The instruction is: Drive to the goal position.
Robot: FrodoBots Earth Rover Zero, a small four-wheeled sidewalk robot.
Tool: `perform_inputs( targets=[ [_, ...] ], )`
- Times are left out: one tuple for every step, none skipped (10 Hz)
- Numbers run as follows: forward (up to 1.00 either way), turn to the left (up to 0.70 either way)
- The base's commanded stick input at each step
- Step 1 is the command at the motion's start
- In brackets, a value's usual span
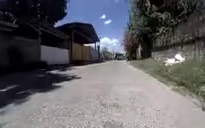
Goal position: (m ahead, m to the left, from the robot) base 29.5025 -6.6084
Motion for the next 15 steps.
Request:
perform_inputs(
  targets=[
    [1.00,0.00],
    [1.00,0.00],
    [1.00,0.00],
    [1.00,0.00],
    [1.00,0.00],
    [1.00,0.00],
    [1.00,0.00],
    [1.00,0.00],
    [1.00,0.00],
    [1.00,0.00],
    [1.00,-0.19],
    [1.00,-0.40],
    [1.00,-0.40],
    [1.00,-0.40],
    [1.00,-0.40]
  ],
)
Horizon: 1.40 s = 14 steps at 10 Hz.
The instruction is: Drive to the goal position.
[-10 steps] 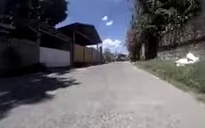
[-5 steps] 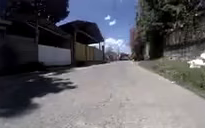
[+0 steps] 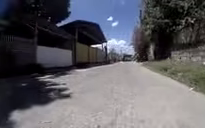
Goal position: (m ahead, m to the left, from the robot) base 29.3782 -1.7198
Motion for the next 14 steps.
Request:
perform_inputs(
  targets=[
    [1.00,-0.40],
    [1.00,-0.40],
    [1.00,-0.40],
    [1.00,-0.40],
    [1.00,-0.40],
    [1.00,-0.34],
    [1.00,0.00],
    [1.00,0.00],
    [1.00,0.00],
    [1.00,0.00],
    [1.00,0.00],
    [1.00,0.00],
    [1.00,0.00],
    [1.00,0.00]
  ],
)
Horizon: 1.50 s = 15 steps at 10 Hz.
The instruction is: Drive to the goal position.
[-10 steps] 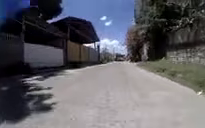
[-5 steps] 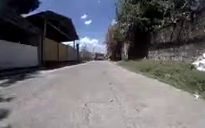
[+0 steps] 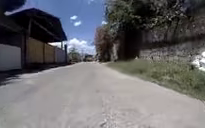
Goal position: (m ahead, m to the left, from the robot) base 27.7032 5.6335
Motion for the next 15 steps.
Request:
perform_inputs(
  targets=[
    [1.00,0.00],
    [1.00,0.00],
    [1.00,0.00],
    [1.00,0.00],
    [1.00,0.00],
    [1.00,0.00],
    [1.00,0.00],
    [1.00,0.00],
    [1.00,0.00],
    [1.00,0.00],
    [1.00,0.00],
    [1.00,0.00],
    [1.00,0.00],
    [1.00,0.00],
    [1.00,0.00]
  ],
)
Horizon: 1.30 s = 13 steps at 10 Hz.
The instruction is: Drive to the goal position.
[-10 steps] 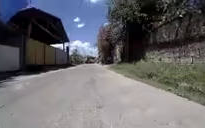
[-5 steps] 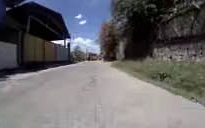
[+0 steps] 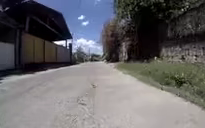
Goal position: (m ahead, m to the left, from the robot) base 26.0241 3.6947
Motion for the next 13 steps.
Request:
perform_inputs(
  targets=[
    [1.00,0.00],
    [1.00,0.00],
    [1.00,0.00],
    [1.00,0.00],
    [1.00,0.00],
    [1.00,0.00],
    [1.00,0.00],
    [1.00,0.00],
    [1.00,0.00],
    [1.00,0.00],
    [1.00,0.00],
    [1.00,0.00],
    [1.00,0.00]
  ],
)
